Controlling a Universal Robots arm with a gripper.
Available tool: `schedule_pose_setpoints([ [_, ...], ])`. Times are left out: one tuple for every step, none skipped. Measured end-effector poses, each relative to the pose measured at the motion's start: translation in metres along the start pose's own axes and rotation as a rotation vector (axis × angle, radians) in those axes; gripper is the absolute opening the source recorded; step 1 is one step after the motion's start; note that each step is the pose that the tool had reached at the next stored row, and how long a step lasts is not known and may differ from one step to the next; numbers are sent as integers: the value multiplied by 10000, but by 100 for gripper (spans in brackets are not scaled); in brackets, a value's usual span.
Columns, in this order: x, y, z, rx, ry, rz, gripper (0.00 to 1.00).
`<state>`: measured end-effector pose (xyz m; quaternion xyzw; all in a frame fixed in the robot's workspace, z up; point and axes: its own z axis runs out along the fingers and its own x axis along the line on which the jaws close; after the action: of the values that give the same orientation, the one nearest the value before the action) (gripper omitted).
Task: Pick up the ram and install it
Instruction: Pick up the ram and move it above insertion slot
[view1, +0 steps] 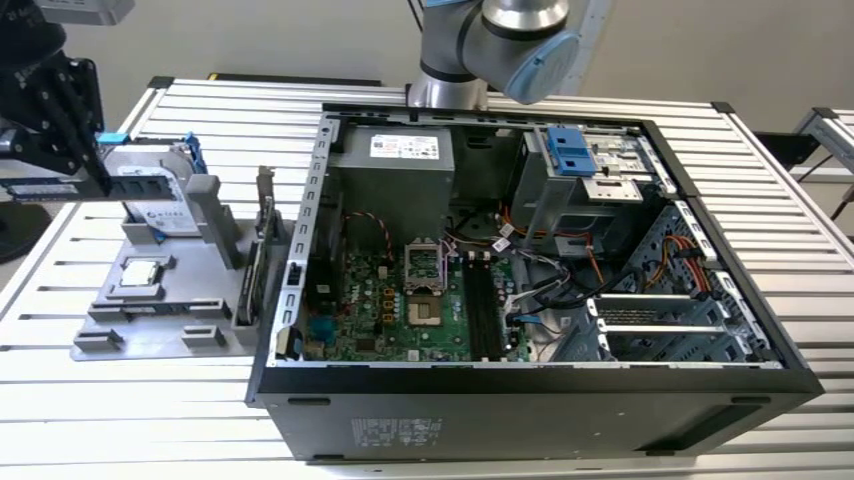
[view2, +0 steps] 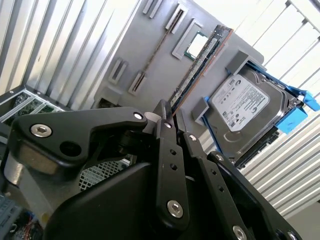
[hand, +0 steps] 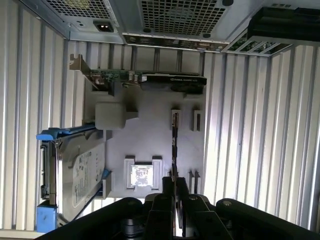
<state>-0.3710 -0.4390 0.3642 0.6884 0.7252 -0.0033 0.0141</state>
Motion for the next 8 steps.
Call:
schedule_pose_setpoints([
  [4,0,-8,1,0,-8,0],
  [7,1,-16,0,0,-14,0],
  [9,1,-24,0,0,-20,0],
  [10,1,-34,0,0,-25,0],
  [12,1,-43,-1,1,-30,0],
  [13,1,-52,-1,1,-35,0],
  [13,2,-60,0,0,-38,0],
  [13,2,-66,-2,1,-39,0],
])
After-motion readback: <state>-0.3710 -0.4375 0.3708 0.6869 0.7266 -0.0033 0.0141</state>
